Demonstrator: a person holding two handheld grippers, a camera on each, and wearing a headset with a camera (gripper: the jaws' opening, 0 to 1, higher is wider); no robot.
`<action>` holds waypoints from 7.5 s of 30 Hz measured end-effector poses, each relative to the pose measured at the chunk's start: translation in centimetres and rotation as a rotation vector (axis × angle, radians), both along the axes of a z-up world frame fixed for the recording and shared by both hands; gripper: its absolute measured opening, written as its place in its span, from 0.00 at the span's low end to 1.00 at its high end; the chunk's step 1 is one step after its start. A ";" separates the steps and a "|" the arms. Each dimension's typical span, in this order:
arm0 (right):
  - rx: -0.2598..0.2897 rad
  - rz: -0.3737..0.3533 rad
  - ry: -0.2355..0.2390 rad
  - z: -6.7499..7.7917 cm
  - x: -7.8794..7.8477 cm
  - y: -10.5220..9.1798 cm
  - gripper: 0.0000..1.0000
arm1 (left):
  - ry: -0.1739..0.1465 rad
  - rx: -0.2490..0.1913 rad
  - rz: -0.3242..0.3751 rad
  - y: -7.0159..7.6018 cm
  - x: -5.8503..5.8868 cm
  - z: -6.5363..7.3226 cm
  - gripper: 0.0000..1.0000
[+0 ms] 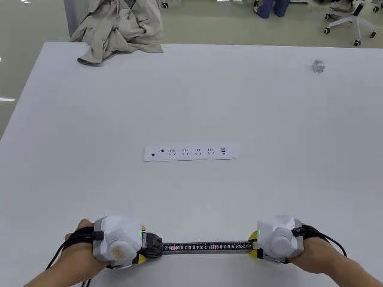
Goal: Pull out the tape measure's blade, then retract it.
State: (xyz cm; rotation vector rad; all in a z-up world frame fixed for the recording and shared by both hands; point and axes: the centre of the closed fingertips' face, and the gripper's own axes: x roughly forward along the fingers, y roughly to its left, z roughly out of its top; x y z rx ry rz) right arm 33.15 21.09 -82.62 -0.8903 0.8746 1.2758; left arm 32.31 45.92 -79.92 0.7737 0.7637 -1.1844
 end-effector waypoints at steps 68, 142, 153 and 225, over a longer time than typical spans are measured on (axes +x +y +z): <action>0.204 -0.428 -0.021 3.4 -1.3 0.4 0.42 | 0.022 -0.273 0.729 2.9 -2.4 2.3 0.68; 0.391 -0.834 -0.053 9.5 -9.4 3.2 0.74 | -0.032 -0.410 1.197 3.9 -11.9 7.1 0.90; 0.409 -0.887 -0.036 10.3 -11.1 3.4 0.76 | -0.025 -0.404 1.241 3.5 -13.2 6.8 0.93; 0.354 -0.905 -0.026 10.3 -11.0 2.8 0.84 | -0.039 -0.372 1.365 2.5 -9.0 7.1 0.93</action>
